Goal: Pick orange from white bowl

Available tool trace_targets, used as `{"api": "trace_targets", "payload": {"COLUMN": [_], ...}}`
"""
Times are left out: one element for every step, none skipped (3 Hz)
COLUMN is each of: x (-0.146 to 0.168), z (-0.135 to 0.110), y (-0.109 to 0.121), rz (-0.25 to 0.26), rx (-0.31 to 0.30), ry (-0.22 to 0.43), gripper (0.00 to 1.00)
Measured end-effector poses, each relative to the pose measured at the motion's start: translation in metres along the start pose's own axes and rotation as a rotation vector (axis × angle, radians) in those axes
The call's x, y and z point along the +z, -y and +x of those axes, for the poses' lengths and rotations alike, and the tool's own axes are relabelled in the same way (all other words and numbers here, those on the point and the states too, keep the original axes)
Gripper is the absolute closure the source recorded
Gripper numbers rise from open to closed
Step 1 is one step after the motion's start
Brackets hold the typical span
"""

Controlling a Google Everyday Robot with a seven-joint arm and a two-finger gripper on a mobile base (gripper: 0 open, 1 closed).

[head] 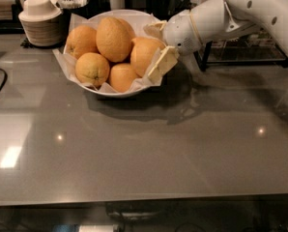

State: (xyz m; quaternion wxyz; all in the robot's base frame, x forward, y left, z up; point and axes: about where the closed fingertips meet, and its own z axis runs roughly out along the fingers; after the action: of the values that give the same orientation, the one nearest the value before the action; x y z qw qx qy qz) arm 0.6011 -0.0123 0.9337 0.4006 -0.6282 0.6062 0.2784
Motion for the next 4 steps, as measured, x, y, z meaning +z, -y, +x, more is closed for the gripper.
{"api": "trace_targets", "payload": {"x": [0.0009,0.0009,0.0009,0.0009], "z": [0.0018,0.0018,0.0018,0.0018], "y": [0.0024,0.0024,0.0024,0.0024], "rz": [-0.003,-0.003,-0.003,-0.003], "rx": [0.007,0.007,0.007,0.007], "ry": [0.0,0.0,0.0,0.0], "gripper": [0.0,0.18,0.42,0.64]}}
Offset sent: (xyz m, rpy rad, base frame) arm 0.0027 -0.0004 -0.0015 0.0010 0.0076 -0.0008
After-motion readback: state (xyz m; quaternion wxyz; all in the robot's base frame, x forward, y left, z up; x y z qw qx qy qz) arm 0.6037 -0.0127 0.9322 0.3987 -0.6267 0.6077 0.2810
